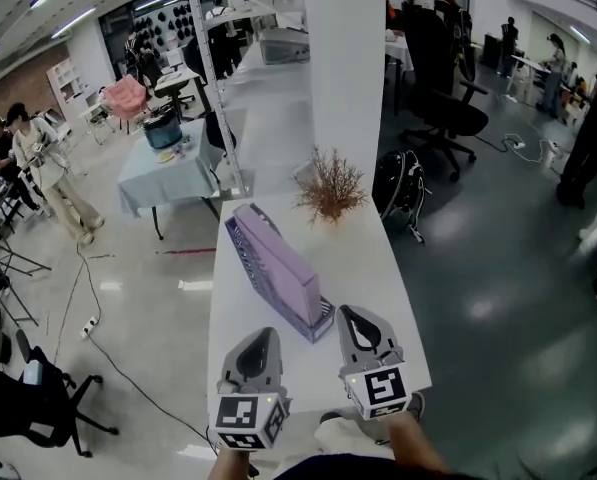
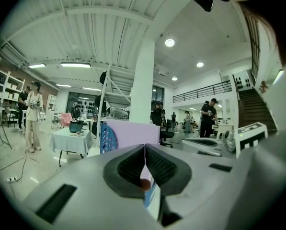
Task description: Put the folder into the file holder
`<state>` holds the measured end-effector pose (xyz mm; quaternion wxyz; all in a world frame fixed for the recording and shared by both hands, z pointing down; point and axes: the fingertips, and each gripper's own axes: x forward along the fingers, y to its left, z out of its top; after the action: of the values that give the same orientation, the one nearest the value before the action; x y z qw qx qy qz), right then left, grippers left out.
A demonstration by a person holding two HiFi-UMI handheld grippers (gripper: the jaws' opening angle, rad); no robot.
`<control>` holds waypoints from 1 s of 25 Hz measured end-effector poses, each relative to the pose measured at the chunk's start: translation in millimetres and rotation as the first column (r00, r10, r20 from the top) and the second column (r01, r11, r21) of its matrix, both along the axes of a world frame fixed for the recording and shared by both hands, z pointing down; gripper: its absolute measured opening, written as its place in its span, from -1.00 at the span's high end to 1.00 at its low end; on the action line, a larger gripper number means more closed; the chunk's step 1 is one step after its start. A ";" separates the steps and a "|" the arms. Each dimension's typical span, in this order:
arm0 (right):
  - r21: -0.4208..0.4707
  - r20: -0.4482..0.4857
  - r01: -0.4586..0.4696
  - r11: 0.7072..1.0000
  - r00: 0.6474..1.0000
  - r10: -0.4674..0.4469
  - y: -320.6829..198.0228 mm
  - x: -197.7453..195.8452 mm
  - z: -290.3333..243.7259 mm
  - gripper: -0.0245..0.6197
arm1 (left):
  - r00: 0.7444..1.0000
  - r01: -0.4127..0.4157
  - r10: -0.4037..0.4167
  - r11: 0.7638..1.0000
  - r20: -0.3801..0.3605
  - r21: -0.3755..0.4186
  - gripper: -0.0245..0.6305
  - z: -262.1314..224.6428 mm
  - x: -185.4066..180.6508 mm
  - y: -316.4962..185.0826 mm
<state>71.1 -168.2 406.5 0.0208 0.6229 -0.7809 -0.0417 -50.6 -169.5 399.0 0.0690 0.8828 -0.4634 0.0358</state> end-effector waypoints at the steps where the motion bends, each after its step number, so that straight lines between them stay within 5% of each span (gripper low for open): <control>1: 0.001 0.001 -0.007 1.000 1.000 0.007 2.5 -0.5 -0.4 0.92 | 1.000 -0.002 0.002 1.000 0.000 0.001 0.91 -0.2 -2.0 2.0; 25: 0.037 -0.038 -0.050 0.998 0.998 0.051 87.4 -24.6 -29.1 0.92 | 0.999 -0.033 0.034 0.999 -0.021 0.038 0.91 -16.3 -44.2 67.2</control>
<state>46.5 -80.7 377.4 0.0259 0.6418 -0.7635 -0.0672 -94.8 -102.2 382.7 0.0570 0.8918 -0.4484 0.0185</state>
